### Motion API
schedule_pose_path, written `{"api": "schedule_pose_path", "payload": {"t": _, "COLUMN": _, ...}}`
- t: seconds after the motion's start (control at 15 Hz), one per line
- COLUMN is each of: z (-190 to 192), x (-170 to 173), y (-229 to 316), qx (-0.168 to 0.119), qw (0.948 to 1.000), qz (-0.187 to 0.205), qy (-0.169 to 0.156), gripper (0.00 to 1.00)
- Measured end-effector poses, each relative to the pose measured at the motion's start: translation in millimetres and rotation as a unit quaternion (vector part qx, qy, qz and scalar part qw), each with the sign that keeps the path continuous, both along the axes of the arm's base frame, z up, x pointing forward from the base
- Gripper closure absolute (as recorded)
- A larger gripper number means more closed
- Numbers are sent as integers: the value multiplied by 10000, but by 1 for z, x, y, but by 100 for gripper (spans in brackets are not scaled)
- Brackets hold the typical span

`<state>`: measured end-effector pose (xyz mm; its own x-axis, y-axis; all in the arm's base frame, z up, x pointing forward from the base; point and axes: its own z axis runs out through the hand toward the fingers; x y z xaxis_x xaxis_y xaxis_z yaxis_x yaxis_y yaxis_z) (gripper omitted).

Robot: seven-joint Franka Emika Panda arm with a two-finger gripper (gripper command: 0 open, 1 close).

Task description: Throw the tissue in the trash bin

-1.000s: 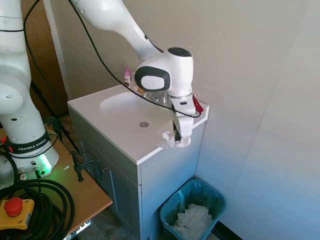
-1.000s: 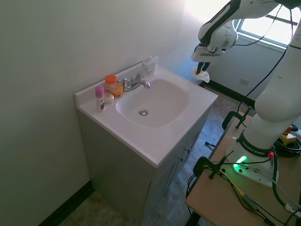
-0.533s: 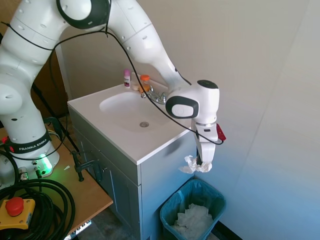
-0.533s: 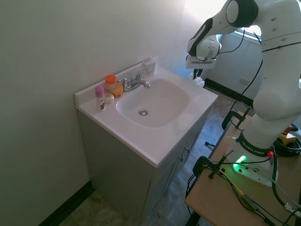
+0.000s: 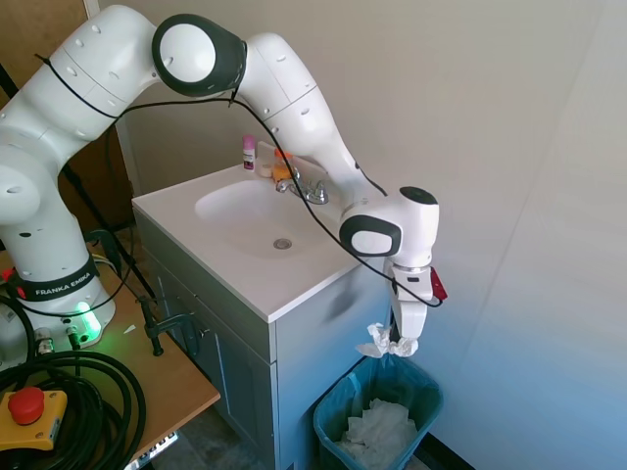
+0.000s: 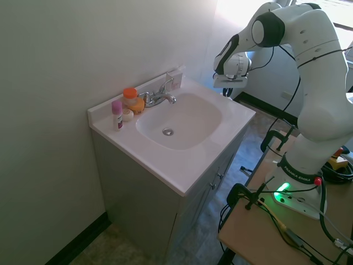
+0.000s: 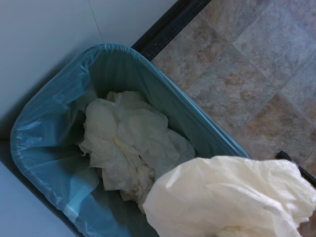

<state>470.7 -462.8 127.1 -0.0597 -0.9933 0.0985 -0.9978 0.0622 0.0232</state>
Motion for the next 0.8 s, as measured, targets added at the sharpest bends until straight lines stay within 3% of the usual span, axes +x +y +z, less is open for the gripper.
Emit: {"api": "schedule_pose_path", "payload": {"t": 0.8, "z": -7, "x": 4, "y": -4, "qx": 113, "qw": 9999, "qz": 30, "qy": -12, "gripper": 0}}
